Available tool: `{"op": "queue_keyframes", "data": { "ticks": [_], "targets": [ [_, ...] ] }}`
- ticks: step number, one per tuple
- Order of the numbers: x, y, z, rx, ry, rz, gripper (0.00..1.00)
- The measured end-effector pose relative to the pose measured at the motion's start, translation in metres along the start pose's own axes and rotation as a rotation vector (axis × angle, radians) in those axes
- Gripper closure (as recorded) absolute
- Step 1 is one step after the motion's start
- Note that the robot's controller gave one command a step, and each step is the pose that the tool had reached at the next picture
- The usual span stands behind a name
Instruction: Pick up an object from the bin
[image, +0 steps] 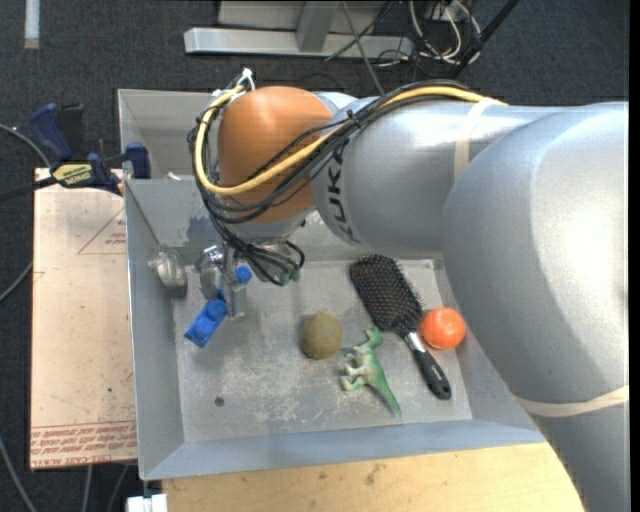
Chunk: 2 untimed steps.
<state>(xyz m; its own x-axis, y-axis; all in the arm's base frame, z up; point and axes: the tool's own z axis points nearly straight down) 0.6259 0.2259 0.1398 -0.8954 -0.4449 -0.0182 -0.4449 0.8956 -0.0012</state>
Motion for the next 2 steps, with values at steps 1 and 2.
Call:
{"op": "queue_keyframes", "data": {
  "ticks": [1,2],
  "targets": [
    [0.038,0.012,0.007,-0.005,0.03,-0.04,1.0],
    [0.004,-0.008,-0.058,-0.004,0.017,-0.056,1.0]
  ]
}}
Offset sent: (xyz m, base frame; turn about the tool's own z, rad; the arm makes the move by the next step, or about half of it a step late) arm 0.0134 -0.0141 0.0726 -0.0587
